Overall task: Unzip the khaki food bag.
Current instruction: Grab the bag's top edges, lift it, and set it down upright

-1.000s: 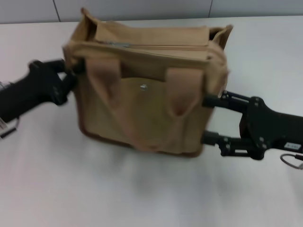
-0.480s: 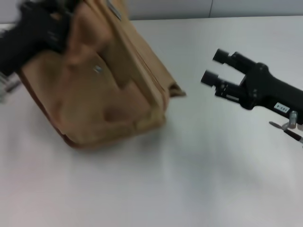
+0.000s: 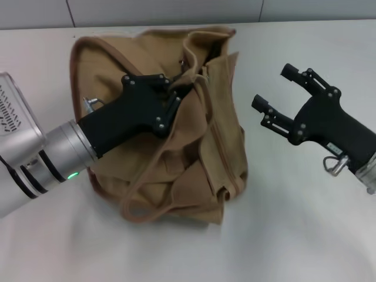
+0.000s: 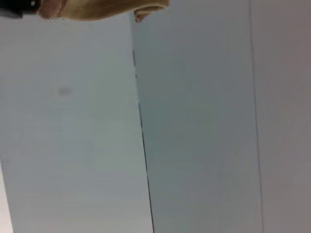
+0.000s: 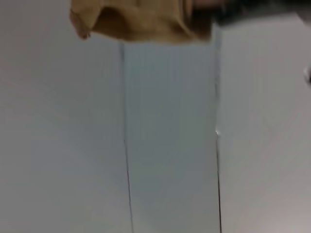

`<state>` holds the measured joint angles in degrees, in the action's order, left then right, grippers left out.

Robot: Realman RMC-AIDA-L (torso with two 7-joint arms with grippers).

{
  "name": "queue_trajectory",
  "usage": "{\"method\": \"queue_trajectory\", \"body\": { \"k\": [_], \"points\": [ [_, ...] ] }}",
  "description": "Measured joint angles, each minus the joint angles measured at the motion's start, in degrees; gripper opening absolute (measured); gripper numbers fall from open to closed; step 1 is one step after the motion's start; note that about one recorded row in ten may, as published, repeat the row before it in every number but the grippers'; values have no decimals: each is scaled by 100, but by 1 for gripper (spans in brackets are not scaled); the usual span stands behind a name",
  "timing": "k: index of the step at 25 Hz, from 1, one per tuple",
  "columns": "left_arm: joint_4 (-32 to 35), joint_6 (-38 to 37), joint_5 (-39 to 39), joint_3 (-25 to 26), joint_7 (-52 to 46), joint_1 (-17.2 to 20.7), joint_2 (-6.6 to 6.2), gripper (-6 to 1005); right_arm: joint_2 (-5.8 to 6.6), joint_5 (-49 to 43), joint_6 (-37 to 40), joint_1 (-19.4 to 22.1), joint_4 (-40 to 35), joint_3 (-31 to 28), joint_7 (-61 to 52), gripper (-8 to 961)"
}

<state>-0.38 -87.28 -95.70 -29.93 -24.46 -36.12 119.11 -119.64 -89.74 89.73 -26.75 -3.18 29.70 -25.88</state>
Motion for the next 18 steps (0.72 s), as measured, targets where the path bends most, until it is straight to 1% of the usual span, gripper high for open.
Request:
{"method": "queue_trajectory", "body": {
  "k": [4, 6, 8, 11, 18],
  "points": [
    [-58, -190, 10, 30, -18, -6, 1, 39, -16, 3, -62, 17, 882, -575, 2197, 828],
    [-86, -295, 13, 44, -25, -26, 3, 38, -20, 3, -114, 8, 1285, -703, 3080, 828],
    [-90, -318, 15, 45, -25, -40, 3, 38, -24, 3, -223, -36, 1563, -722, 3680, 828],
    [-94, -330, 21, 50, -26, -71, 6, 38, -25, -13, -409, -115, 1789, -725, 4037, 828],
    [-99, -345, 28, 106, -29, -76, 7, 38, -25, -40, -624, -183, 1880, -729, 4070, 828]
  ]
}}
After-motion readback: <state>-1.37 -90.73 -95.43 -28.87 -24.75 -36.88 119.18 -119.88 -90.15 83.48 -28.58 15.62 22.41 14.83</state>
